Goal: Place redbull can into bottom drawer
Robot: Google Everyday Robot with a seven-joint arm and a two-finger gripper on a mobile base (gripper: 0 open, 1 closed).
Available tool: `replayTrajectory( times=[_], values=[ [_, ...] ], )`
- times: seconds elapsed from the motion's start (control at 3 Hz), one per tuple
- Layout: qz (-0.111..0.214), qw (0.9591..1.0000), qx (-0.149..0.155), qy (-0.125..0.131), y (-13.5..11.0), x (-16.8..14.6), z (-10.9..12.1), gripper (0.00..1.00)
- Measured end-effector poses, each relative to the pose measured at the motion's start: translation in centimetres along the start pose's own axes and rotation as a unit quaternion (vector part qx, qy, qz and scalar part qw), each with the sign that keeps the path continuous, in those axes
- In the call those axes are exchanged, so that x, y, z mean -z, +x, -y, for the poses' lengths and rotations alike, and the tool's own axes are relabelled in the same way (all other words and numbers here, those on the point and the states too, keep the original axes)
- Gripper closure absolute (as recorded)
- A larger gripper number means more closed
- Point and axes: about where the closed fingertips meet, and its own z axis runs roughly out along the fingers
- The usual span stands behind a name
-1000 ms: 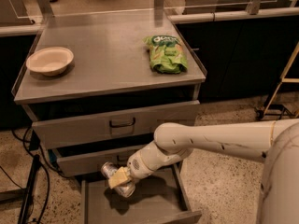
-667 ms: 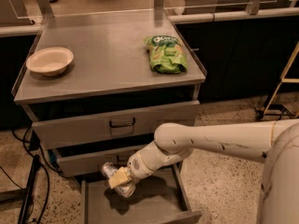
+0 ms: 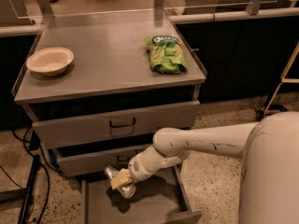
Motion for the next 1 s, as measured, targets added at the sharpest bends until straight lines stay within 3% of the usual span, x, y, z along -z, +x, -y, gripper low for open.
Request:
replayTrajectory(
  times=[0.33, 1.0],
  values=[
    [0.013, 0.9998, -0.016, 0.004, -0.1, -0.4, 1.6, 1.0],
    [0.006, 0.9995, -0.03, -0.006, 0.3, -2.2, 2.6, 1.0]
  ],
)
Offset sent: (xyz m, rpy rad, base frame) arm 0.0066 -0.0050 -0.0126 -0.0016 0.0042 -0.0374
